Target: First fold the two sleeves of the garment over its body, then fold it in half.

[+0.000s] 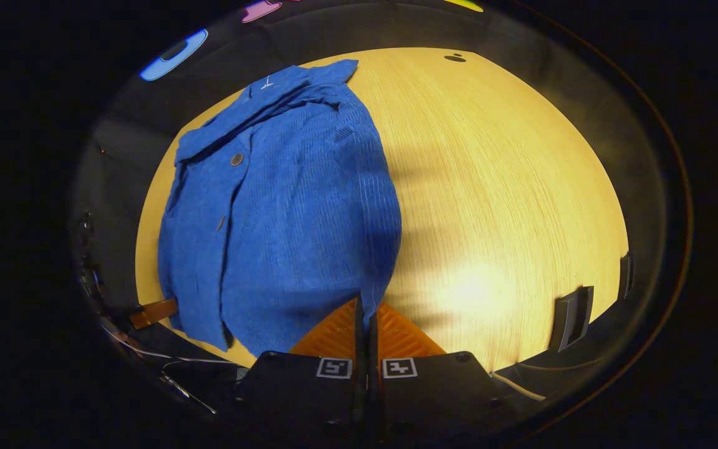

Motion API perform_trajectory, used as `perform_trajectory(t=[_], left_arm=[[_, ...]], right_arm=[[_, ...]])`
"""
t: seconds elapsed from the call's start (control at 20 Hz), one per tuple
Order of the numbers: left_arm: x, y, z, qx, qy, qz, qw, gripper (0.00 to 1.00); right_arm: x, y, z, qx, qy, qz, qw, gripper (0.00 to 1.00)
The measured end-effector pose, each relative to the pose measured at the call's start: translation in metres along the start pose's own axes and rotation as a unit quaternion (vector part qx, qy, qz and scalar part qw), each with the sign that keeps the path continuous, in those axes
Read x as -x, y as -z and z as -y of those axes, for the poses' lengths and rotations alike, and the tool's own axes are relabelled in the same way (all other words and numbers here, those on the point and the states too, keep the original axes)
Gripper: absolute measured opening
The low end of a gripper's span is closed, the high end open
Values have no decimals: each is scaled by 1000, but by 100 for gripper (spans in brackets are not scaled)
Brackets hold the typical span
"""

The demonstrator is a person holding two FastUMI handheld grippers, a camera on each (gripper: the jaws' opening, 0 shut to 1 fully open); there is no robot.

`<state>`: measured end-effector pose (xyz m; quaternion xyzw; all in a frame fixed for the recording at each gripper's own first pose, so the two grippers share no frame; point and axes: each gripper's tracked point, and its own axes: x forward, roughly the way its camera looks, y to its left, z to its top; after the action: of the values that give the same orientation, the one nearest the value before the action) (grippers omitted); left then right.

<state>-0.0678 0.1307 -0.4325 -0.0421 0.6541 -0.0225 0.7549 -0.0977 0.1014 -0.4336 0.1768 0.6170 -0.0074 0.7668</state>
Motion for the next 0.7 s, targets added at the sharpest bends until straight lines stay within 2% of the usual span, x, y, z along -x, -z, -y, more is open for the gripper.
perform_trajectory(t=[0.25,0.4,0.6,0.7], left_arm=[[35,-10,10,9,26,28,999,0],[54,-14,18,-3,38,42,998,0],[64,-16,22,-11,50,36,998,0],[65,-26,23,7,73,22,997,0]], right_arm=[[39,-19,-26,-10,-35,37,999,3],[66,-31,-45,-10,-57,64,996,4],[88,-22,-55,-11,-67,64,996,3],[97,-11,-53,-22,-72,55,996,4]])
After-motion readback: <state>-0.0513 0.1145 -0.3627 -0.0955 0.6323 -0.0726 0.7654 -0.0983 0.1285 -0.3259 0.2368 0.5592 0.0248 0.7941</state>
